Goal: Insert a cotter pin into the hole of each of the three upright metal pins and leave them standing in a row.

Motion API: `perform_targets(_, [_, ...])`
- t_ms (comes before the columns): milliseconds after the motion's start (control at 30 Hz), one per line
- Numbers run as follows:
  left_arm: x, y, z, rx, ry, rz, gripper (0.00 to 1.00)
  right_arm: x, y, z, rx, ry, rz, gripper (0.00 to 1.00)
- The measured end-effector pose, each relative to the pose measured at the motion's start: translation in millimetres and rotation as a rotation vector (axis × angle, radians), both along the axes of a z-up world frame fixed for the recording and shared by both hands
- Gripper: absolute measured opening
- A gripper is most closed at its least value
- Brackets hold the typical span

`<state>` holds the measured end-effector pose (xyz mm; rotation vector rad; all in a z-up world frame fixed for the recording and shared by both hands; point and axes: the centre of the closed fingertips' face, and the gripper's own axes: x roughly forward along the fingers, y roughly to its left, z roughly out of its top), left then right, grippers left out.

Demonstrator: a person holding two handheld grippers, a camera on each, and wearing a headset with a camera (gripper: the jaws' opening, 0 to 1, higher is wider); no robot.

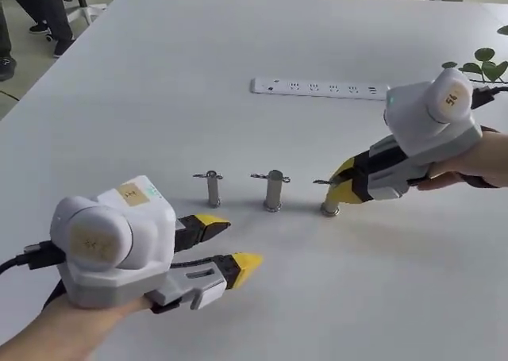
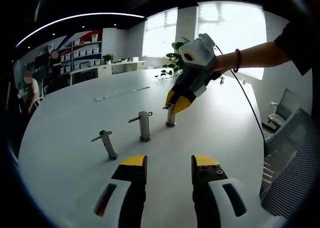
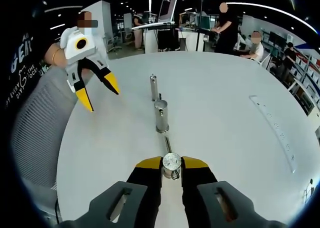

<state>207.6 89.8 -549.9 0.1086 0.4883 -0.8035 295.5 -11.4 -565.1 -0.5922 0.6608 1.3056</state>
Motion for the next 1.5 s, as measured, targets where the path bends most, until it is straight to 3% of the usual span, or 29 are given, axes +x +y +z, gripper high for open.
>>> perform_targets(200, [-1.3, 2.6, 0.2, 0.009, 0.002, 0.002, 0.34, -2.1, -0.9, -1.4, -0.001, -0.003, -0.005, 0.15])
perform_targets(333, [-0.9, 7.4, 3.0, 0.016, -0.003, 0.015, 0.37, -2.8, 0.0, 4.8, 0.031, 0.027, -0.063, 0.17])
perform_targets(433, [1.4, 14.4, 5.9, 0.017, -0.001, 0.045, 0.38, -5.1, 0.2, 10.5, 0.05, 0.017, -0.096, 0.21])
perform_targets(567, [4.5, 25.0, 8.1, 0.042, 0.001, 0.08, 0.39, -8.4, 0.8, 16.1, 0.078, 0.032, -0.148, 0.32])
perform_targets(700, [7.5, 33.7, 17.3, 0.018, 0.002, 0.124, 0.41, -12.9, 0.9, 24.7, 0.101, 0.022, -0.22, 0.42])
perform_targets(833, [9.6, 36.3, 22.0, 0.009, 0.005, 0.144, 0.43, -19.1, 4.6, 31.4, 0.132, 0.047, -0.268, 0.55])
perform_targets(933, [9.4, 36.7, 22.3, 0.029, 0.021, 0.154, 0.47, -29.2, 10.4, 41.8, 0.167, 0.058, -0.285, 0.61])
perform_targets(1067, [6.1, 35.7, 22.1, 0.014, 0.057, 0.157, 0.53, -39.2, 13.2, 46.9, 0.156, 0.038, -0.294, 0.71])
perform_targets(1233, [6.6, 37.5, 26.4, 0.02, 0.044, 0.171, 0.61, -52.4, 12.6, 46.4, 0.151, 0.045, -0.345, 0.79])
perform_targets(1500, [10.2, 37.8, 37.0, -0.008, 0.029, 0.212, 0.74, -60.1, 4.8, 38.5, 0.136, 0.042, -0.444, 0.89])
